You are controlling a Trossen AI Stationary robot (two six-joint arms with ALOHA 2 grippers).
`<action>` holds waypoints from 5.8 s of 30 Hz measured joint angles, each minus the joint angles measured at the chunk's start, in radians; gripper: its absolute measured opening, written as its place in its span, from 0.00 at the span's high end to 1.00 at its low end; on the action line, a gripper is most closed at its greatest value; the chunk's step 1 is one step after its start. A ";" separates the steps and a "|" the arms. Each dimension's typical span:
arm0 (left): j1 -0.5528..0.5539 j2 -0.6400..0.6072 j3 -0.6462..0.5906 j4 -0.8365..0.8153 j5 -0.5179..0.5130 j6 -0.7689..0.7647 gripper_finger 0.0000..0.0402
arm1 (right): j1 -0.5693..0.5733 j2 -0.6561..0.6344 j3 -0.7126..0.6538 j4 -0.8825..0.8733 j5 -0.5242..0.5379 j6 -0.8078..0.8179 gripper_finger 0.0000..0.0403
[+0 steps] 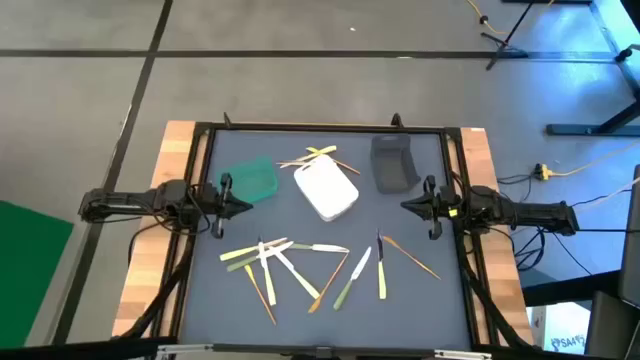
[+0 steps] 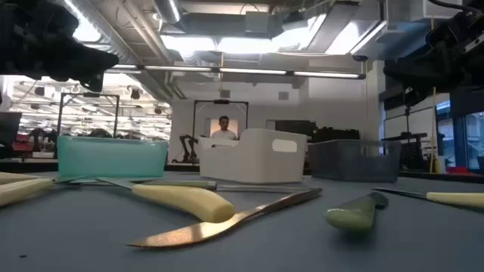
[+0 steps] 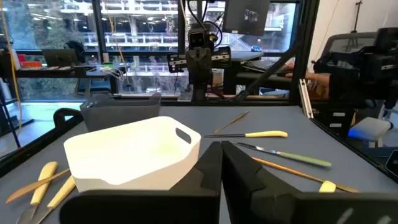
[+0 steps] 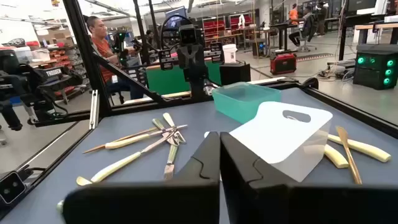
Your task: Sort silverware by color (type)
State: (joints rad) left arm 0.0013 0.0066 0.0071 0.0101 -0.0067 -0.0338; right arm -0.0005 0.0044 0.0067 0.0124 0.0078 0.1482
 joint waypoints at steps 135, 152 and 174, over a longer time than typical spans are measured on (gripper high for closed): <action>0.000 0.000 0.000 0.000 -0.010 0.000 1.00 | 0.613 1.188 0.928 -1.140 0.128 1.082 0.24; 0.000 0.000 0.000 0.000 -0.011 0.000 1.00 | 0.669 1.325 0.803 -1.046 0.009 1.105 0.24; 0.000 0.000 0.000 0.001 -0.011 0.000 1.00 | 0.668 1.376 0.661 -0.858 -0.027 1.104 0.24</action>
State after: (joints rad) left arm 0.0012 0.0063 0.0071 0.0111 -0.0177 -0.0337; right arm 0.6678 1.3804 0.6681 -0.8459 -0.0196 1.2522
